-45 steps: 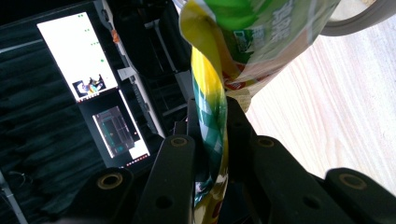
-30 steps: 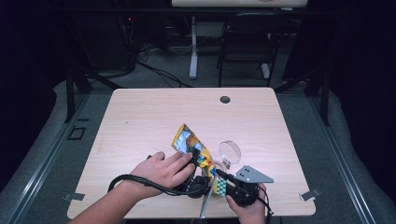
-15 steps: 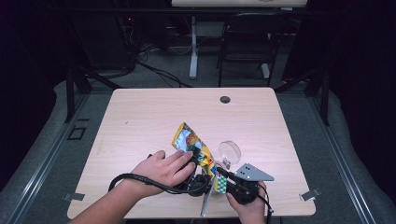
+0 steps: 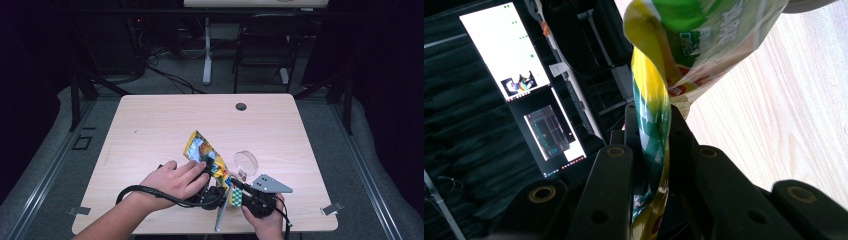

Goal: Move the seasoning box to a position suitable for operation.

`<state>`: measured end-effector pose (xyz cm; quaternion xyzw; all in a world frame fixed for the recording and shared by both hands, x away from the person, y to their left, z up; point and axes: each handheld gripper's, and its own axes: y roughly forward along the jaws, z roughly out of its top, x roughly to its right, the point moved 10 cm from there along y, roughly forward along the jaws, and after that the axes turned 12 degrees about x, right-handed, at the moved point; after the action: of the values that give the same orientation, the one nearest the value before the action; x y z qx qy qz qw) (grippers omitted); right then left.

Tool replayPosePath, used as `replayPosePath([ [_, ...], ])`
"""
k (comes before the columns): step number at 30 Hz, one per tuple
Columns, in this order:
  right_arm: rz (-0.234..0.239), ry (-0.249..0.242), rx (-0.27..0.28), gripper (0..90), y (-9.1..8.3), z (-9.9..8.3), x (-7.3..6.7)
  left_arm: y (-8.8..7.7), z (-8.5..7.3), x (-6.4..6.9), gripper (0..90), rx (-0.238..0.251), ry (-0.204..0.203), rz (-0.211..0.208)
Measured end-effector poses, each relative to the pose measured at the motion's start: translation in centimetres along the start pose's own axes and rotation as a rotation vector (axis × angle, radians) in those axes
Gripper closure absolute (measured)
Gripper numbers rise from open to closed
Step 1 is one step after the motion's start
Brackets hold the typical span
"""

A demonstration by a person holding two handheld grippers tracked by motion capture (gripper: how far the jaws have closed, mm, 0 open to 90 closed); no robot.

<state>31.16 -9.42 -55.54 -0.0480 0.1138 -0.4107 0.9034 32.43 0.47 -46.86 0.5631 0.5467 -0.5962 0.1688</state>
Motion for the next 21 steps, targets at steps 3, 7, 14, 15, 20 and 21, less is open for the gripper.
replayPosePath([
  [3, 0.007, -0.001, -0.003, 78.5, 0.04, -0.06, -0.14, -0.06, -0.05, 0.1, 84.9, -0.002, -0.001, -0.002],
  [7, 0.013, -0.006, -0.004, 78.8, 0.13, -0.18, -0.42, -0.18, -0.09, 0.24, 84.9, 0.0, -0.003, -0.01],
  [14, 0.014, -0.011, -0.015, 79.0, -0.21, -0.3, -0.63, -0.36, 0.14, 0.27, 84.9, 0.009, -0.001, -0.009],
  [15, 0.015, -0.012, -0.015, 79.0, -0.26, -0.3, -0.64, -0.4, 0.18, 0.15, 84.9, 0.008, 0.01, -0.006],
  [20, 0.01, -0.023, -0.019, 79.0, -0.46, -0.38, -0.54, -0.41, 0.27, 0.27, 84.9, 0.013, 0.001, -0.008],
  [21, 0.01, -0.022, -0.022, 79.0, -0.52, -0.4, -0.55, -0.43, 0.29, 0.25, 84.9, 0.012, 0.006, -0.009],
])
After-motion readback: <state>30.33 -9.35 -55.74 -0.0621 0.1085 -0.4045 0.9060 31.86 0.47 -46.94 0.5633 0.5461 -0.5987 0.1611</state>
